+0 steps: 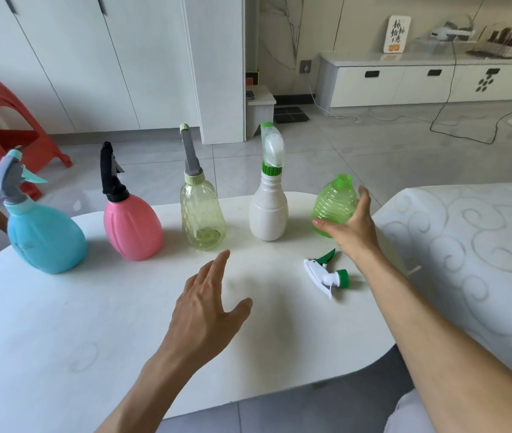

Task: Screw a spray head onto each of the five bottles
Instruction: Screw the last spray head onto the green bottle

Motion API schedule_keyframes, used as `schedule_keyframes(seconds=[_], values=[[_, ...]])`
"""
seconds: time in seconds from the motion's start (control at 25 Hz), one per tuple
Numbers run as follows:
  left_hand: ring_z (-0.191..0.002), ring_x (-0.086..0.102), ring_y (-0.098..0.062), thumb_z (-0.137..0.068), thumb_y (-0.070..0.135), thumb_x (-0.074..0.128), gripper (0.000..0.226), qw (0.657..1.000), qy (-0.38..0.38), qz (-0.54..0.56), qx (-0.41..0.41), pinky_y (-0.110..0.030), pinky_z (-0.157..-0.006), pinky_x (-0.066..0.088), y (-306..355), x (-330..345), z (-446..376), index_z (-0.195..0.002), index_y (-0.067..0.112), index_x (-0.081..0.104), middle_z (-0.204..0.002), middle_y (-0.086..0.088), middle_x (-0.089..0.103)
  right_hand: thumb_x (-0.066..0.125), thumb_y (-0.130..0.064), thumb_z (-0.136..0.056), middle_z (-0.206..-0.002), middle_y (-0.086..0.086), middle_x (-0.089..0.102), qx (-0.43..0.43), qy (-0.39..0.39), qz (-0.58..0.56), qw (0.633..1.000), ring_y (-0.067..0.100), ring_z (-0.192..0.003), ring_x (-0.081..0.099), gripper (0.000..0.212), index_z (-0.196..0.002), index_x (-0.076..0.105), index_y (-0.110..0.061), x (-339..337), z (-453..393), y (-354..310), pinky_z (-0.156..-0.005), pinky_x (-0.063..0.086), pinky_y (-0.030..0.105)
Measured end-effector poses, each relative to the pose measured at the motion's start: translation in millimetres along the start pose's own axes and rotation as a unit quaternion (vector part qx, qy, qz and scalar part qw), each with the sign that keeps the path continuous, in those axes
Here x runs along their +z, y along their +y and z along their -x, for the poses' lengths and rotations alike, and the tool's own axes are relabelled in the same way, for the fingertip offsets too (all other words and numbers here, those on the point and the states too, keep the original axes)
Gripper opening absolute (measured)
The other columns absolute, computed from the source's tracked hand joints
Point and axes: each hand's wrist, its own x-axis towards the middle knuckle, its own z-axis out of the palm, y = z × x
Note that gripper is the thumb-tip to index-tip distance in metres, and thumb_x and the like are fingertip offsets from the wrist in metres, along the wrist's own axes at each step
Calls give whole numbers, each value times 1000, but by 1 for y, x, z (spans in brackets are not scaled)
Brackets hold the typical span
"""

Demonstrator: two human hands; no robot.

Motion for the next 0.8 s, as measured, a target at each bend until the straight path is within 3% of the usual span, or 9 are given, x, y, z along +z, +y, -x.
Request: schedule_keyframes(seconds=[0.24,0.48,0.64,0.8], values=[[-136,43,-23,-87,37,73,84,999,37,-4,-1,-30,-99,35,-19,-15,3,-157,25,28,-155,5,43,87,-35,-65,-131,9,59,13,31,16,999,32,-118,56,88,-138,40,-20,9,0,-6,-93,46,38],[-139,39,-24,-80,38,79,97,998,14,-15,57,-34,-105,37,-5,-14,-2,-158,26,23,-157,4,38,90,-34,-62,-123,-1,65,-29,2,-9,1000,22,-112,60,84,-133,46,-28,-42,24,-30,-94,49,39],[-141,36,-16,-72,46,84,112,993,-14,35,109,-24,-104,32,5,-7,-5,-159,33,14,-158,11,34,94,-32,-56,-108,-13,74,-42,-106,-142,983,5,-102,69,78,-124,56,-31,-63,77,-55,-80,52,22],[-140,36,3,-60,55,89,133,971,-76,181,138,-12,-108,32,15,0,-4,-157,45,0,-154,26,34,92,-23,-62,-121,-1,72,-54,-261,-242,933,17,-112,69,74,-128,58,-25,-49,119,-74,-85,55,28]])
